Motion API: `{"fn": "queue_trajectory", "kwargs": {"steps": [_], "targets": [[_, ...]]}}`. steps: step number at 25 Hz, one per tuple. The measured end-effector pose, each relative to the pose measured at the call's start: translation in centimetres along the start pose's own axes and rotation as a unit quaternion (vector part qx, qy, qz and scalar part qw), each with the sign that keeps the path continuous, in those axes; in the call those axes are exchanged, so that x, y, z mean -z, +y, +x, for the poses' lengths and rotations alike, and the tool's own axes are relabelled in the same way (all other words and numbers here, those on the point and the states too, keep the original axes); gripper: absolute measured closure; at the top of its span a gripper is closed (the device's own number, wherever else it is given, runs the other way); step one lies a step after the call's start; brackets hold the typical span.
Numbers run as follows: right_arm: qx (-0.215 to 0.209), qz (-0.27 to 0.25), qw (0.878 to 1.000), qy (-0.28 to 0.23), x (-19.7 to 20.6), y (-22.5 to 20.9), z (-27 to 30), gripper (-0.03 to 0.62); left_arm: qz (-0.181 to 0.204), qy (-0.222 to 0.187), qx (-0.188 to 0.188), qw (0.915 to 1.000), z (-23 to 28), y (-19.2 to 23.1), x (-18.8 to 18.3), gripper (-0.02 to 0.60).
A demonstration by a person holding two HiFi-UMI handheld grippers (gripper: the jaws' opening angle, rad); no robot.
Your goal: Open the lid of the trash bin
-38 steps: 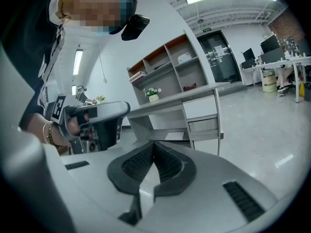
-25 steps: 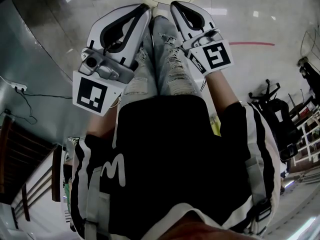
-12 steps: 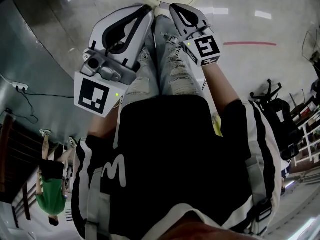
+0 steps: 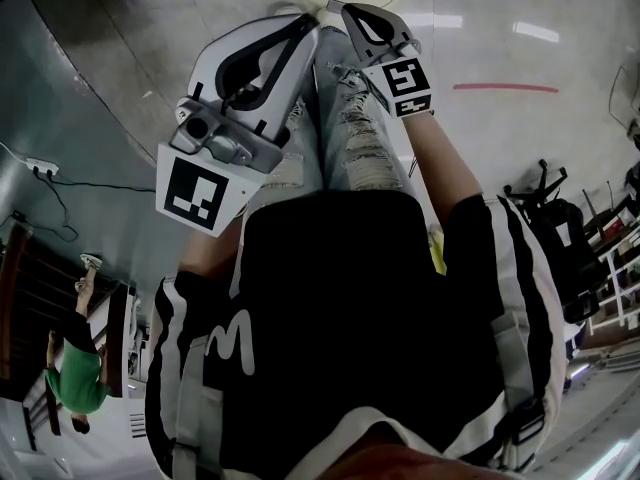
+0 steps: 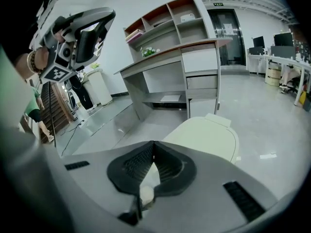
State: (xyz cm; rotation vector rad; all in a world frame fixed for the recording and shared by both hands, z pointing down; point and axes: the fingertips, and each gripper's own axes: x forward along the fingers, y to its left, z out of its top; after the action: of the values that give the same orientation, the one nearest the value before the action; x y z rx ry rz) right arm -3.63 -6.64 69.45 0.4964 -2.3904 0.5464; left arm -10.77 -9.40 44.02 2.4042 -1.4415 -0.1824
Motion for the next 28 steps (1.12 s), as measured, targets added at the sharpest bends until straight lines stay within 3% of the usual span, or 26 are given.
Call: {"fn": "queue_trajectory", "kwargs": {"steps": [28], "targets": [[0.026, -0.035, 0.99, 0.137, 9.4, -1.1, 4.2, 0.585, -0.007, 0.013, 0.008, 0.9999, -0.1, 0.4, 1.5, 0.58]]}}
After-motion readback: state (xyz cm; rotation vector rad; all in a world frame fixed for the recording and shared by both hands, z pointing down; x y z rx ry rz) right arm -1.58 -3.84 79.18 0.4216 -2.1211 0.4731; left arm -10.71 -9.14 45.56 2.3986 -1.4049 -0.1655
